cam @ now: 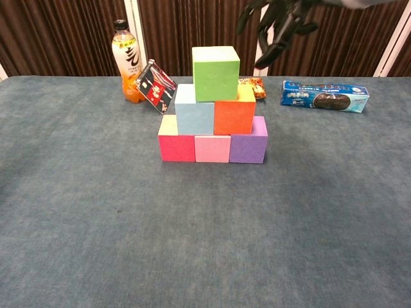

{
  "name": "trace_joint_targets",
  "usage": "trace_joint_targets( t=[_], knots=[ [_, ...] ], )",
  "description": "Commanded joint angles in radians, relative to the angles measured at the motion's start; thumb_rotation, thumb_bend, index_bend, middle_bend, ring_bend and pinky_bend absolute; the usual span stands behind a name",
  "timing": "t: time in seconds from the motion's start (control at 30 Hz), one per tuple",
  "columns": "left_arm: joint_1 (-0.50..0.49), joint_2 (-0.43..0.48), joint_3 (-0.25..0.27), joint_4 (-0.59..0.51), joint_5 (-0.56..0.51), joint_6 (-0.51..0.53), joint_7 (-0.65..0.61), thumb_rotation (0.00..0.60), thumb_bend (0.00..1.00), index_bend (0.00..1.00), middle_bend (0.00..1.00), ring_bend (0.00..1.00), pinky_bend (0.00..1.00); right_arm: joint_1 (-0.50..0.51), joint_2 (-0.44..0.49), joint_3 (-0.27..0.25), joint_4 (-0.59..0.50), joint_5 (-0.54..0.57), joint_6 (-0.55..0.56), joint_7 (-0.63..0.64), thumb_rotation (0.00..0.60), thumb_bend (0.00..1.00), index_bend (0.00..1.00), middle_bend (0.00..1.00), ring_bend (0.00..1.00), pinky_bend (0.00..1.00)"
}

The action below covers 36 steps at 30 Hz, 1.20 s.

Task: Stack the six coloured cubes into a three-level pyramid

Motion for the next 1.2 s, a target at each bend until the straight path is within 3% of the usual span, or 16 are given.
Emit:
trace_joint_targets(
  t=[0.03,0.1,0.17,0.27,0.37,0.67,1.2],
  knots=[
    [0.001,0.001,0.000,-0.003,0.000,0.003,0.002,0.600,0.30,0.00,0.00,0.00,0.07,-0.031,0.086,0.001,-0.073,-0.052,-0.011,0.007,0.600,0.39,0.32,0.65,0.72,0.99],
    [0.001,0.002,-0.001,-0.007,0.000,0.003,0.007,0.600,0.30,0.00,0.00,0.00,0.07,-0.042,0.116,0.005,-0.095,-0.075,-0.028,0.018,0.572,0.51,0.34,0.65,0.72,0.99],
    [0.001,0.003,-0.001,-0.012,-0.001,0.003,0.012,0.600,0.30,0.00,0.00,0.00,0.07,-0.047,0.131,0.008,-0.106,-0.087,-0.047,0.029,0.499,0.61,0.36,0.65,0.73,0.99],
    [0.000,0.004,-0.002,-0.019,-0.002,0.003,0.020,0.600,0.30,0.00,0.00,0.00,0.07,-0.045,0.140,0.006,-0.108,-0.097,-0.086,0.039,0.345,0.72,0.38,0.65,0.73,1.00],
    [0.001,0.004,-0.001,-0.024,-0.003,0.003,0.025,0.600,0.30,0.00,0.00,0.00,0.07,-0.036,0.136,0.003,-0.104,-0.094,-0.104,0.040,0.231,0.77,0.39,0.65,0.73,1.00],
    [0.005,0.007,0.000,-0.024,-0.001,0.008,0.023,0.600,0.30,0.00,0.00,0.00,0.07,-0.027,0.163,-0.009,-0.132,-0.092,-0.107,0.035,0.199,0.78,0.39,0.65,0.73,1.00],
    [0.005,0.005,0.001,-0.021,-0.001,0.006,0.019,0.600,0.30,0.00,0.00,0.00,0.06,0.042,0.168,-0.054,-0.147,-0.014,-0.116,-0.028,0.201,0.78,0.38,0.65,0.73,1.00]
  ],
)
